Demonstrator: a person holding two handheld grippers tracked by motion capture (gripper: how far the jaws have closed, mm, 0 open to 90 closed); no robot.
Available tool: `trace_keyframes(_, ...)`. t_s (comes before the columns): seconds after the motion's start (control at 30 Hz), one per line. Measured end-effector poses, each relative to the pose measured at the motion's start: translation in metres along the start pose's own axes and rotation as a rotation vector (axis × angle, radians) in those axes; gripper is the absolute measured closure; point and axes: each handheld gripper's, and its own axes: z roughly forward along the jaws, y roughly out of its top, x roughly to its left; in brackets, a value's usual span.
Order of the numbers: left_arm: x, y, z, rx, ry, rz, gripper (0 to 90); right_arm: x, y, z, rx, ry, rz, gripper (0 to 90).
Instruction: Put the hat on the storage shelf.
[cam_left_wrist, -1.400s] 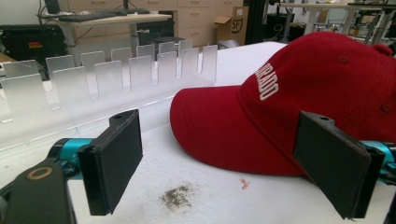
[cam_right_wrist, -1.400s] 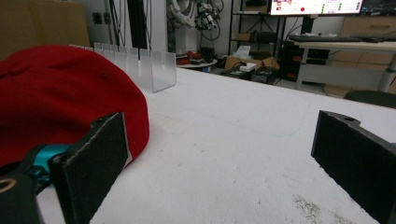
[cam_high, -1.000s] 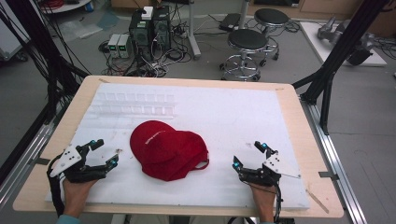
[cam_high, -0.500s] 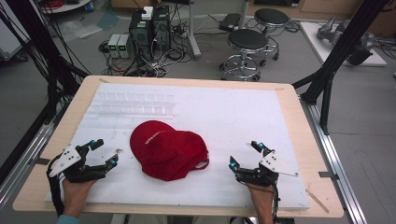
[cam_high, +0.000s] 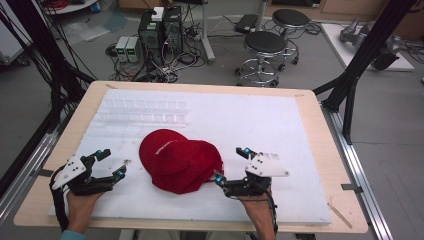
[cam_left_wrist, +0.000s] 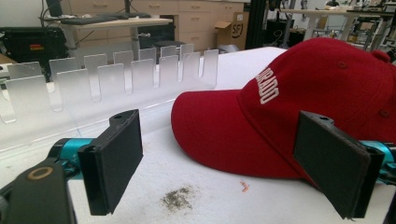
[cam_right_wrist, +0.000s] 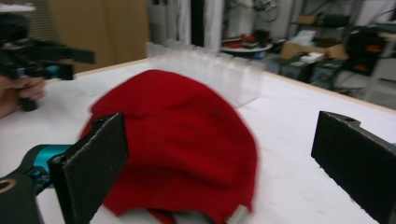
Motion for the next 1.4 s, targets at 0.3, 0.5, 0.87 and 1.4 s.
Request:
trace_keyframes(0.3,0.001,0.000,-0.001,-0.009,-0.003,-0.006,16.3,0.021,0.012,0.028,0.094,0.090,-0.031,2.9)
trace_keyframes(0.5,0.001,0.000,-0.001,-0.009,-0.004,-0.004,16.2,0.027,0.010,0.048,0.191,0.120,-0.059,2.9)
trace_keyframes(0.87,0.001,0.000,-0.001,-0.009,-0.005,-0.004,16.2,0.035,-0.001,0.065,0.277,0.074,-0.034,4.6)
trace_keyframes(1.4,0.001,0.000,-0.001,-0.010,-0.006,-0.014,16.3,0.041,-0.007,0.071,0.322,0.003,0.044,56.9)
